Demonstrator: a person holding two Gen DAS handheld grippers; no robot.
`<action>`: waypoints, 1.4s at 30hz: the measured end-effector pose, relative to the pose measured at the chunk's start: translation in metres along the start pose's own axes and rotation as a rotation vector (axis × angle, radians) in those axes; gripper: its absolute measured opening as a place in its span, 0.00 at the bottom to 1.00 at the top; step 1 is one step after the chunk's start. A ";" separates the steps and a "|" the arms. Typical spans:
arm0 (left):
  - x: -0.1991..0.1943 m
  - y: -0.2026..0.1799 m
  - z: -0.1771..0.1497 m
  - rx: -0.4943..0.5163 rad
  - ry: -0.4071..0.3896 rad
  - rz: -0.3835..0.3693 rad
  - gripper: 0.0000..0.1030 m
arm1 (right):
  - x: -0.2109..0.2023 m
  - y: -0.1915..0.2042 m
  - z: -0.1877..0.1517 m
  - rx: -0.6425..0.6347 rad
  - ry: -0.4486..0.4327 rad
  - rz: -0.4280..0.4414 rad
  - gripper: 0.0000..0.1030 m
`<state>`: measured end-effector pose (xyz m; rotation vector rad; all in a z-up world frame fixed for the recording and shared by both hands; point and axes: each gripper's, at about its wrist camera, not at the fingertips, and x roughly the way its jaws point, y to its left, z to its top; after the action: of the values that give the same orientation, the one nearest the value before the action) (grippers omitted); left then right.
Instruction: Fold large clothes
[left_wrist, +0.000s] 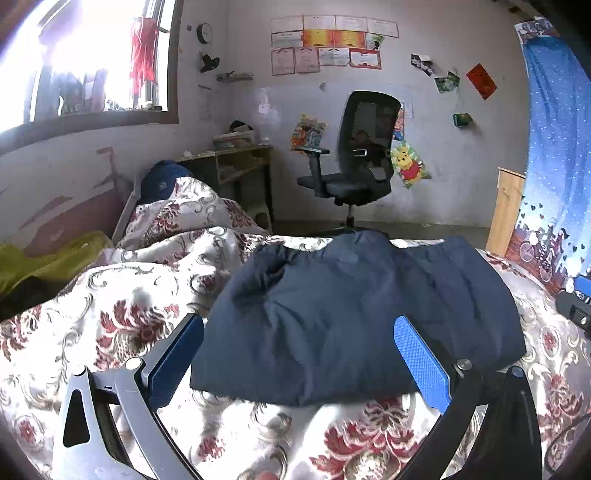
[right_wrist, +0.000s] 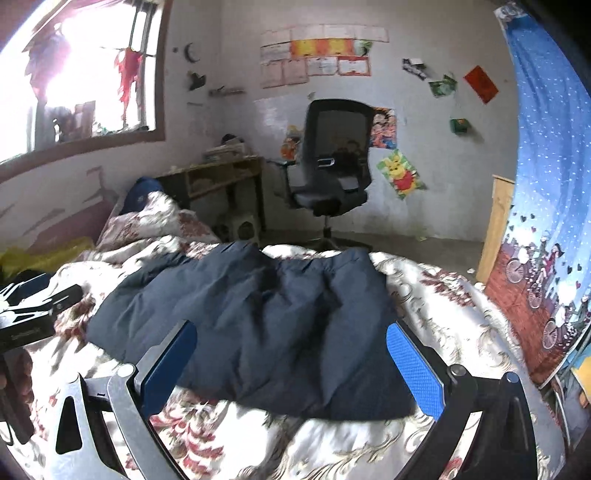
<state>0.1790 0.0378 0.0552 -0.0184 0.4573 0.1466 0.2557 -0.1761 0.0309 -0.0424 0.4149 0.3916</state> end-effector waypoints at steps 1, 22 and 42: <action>-0.002 -0.001 -0.003 0.000 -0.001 0.001 0.98 | -0.001 0.002 -0.002 -0.004 0.004 0.006 1.00; -0.016 -0.009 -0.022 0.044 -0.023 -0.017 0.98 | 0.001 0.028 -0.015 -0.037 0.042 0.060 1.00; -0.016 -0.011 -0.024 0.041 -0.011 -0.024 0.98 | 0.003 0.029 -0.015 -0.036 0.045 0.060 1.00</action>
<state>0.1555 0.0238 0.0404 0.0169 0.4486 0.1133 0.2410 -0.1500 0.0171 -0.0737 0.4539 0.4576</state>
